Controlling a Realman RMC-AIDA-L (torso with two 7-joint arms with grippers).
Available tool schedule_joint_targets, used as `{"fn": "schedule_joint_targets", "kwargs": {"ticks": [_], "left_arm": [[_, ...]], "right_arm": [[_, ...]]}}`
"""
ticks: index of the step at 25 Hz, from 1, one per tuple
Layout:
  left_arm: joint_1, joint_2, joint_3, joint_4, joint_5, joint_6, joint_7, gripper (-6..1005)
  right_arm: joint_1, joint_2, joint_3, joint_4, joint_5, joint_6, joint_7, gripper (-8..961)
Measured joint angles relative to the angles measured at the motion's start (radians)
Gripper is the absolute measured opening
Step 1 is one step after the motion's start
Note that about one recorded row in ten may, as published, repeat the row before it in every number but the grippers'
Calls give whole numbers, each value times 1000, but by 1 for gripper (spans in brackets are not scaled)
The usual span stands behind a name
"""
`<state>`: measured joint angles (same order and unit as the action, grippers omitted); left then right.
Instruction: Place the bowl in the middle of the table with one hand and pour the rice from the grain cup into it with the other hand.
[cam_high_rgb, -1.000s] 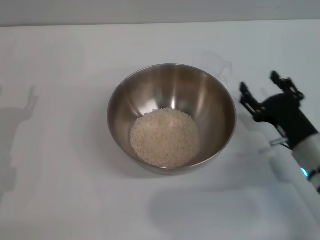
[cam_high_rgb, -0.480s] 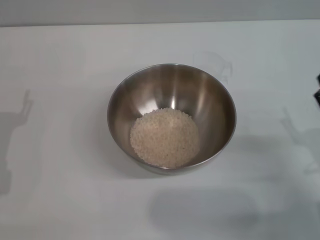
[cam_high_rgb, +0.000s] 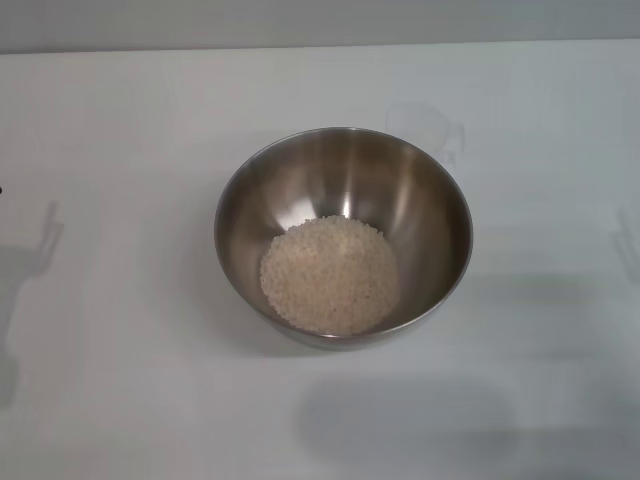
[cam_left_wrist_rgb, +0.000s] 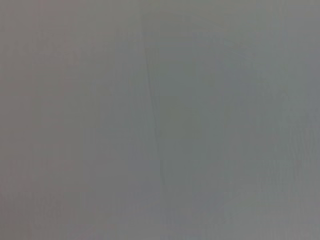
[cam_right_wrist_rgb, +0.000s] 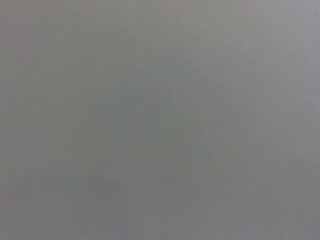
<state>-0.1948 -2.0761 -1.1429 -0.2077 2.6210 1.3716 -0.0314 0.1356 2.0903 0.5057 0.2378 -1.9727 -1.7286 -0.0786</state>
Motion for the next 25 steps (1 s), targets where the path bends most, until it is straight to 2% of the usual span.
{"fn": "schedule_joint_targets", "kwargs": {"ticks": [8, 14, 25], "left_arm": [[11, -2, 3, -9, -19, -28, -131, 812], [12, -1, 1, -8, -57, -25, -124, 813], [3, 0, 2, -2, -60, -30, -83, 813]], "right_arm": [[4, -1, 7, -16, 34, -8, -1, 778], [8, 1, 7, -8, 100, -7, 35, 778], [8, 0, 6, -5, 103, -4, 36, 777]]}}
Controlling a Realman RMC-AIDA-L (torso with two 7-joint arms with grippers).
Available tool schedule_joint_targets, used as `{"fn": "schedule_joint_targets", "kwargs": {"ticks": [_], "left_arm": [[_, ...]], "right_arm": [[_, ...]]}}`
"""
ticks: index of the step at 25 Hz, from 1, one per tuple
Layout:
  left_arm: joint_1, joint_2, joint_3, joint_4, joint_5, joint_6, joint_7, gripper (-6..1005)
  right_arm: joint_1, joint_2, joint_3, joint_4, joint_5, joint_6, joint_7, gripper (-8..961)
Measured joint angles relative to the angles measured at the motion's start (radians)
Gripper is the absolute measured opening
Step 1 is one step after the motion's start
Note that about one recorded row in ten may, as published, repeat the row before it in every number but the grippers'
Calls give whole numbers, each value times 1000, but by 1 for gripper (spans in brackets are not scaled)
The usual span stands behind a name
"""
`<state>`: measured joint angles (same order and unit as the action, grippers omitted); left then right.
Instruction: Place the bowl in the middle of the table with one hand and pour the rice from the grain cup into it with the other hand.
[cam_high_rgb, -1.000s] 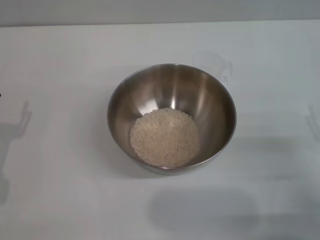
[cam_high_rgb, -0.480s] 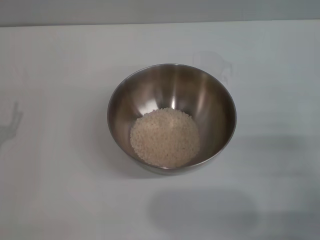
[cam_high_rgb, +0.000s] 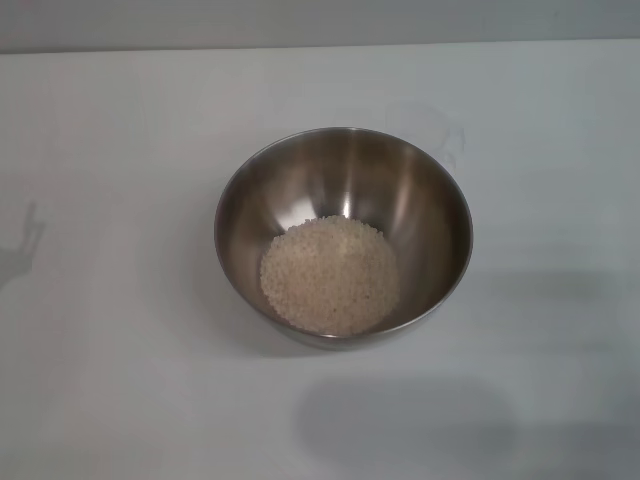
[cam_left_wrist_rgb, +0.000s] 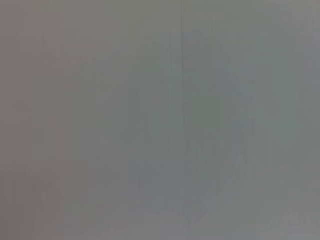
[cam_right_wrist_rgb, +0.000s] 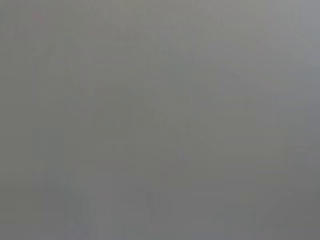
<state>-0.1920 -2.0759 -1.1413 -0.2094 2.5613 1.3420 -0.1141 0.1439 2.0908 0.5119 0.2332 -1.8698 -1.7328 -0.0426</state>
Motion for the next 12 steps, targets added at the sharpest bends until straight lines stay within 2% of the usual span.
{"fn": "schedule_joint_targets", "kwargs": {"ticks": [12], "left_arm": [[-1, 1, -28, 6, -1, -22, 2, 813]], "right_arm": [[-2, 0, 2, 10, 0, 3, 1, 777]]}}
